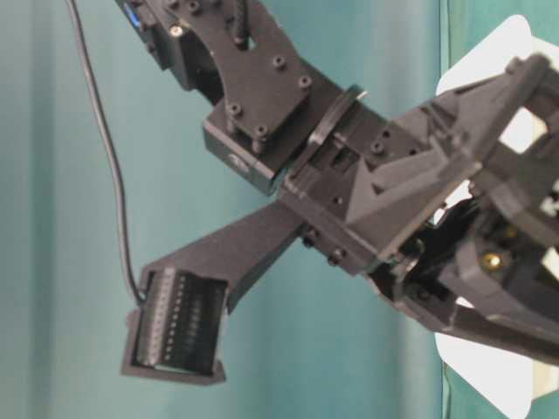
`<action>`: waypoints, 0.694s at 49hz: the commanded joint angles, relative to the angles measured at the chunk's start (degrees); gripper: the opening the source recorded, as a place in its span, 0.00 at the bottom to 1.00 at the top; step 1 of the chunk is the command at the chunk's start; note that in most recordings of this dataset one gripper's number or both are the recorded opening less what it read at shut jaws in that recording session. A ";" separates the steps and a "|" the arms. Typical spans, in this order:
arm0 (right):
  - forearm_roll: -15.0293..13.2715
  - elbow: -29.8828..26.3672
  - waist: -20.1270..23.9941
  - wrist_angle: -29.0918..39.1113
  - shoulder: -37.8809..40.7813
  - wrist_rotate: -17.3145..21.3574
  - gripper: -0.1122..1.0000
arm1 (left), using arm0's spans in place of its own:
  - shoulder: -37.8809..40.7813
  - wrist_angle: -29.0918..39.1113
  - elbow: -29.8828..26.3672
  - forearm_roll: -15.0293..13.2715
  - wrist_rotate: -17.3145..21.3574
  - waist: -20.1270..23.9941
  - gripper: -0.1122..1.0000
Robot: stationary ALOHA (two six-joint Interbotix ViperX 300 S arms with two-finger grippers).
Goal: Put the tape into the white case with the right arm.
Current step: 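Close the right gripper on the teal tape roll's rim, then lift the teal roll and carry it into the white tray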
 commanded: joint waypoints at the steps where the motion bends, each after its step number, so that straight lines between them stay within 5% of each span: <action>1: 0.00 -1.49 0.09 -0.26 -2.64 0.18 0.11 | 0.35 -0.53 -0.70 -0.09 0.00 0.09 0.11; 25: -0.35 -1.76 -9.14 0.53 -4.22 0.09 0.11 | 0.35 -0.53 -0.70 0.00 0.00 0.18 0.11; 34: -4.04 -1.76 -14.50 2.55 -4.75 0.09 0.11 | 0.35 -0.53 -0.70 0.00 0.00 0.09 0.11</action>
